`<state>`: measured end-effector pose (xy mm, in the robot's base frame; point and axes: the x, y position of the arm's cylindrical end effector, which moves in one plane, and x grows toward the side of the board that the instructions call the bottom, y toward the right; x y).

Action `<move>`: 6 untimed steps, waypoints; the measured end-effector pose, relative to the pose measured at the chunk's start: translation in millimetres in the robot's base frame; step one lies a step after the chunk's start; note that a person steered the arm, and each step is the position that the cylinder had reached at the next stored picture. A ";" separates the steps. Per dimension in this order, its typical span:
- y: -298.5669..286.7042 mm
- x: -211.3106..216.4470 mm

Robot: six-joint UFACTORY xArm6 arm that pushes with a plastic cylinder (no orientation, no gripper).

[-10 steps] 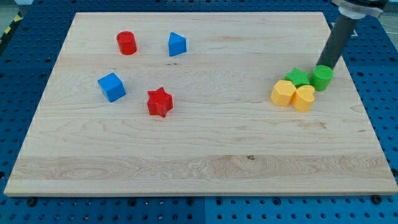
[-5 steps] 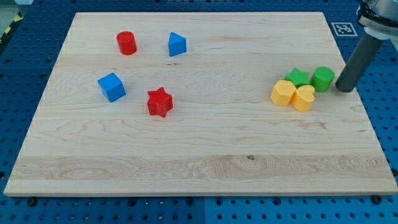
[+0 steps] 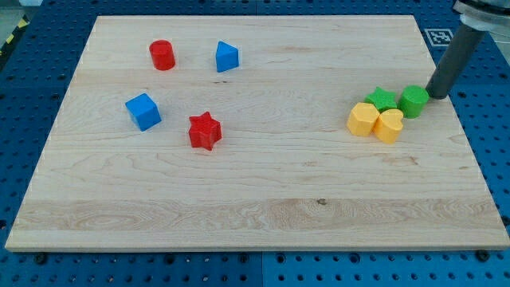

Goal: Move the green circle to the left of the green star

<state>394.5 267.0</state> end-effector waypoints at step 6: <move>-0.9 15.0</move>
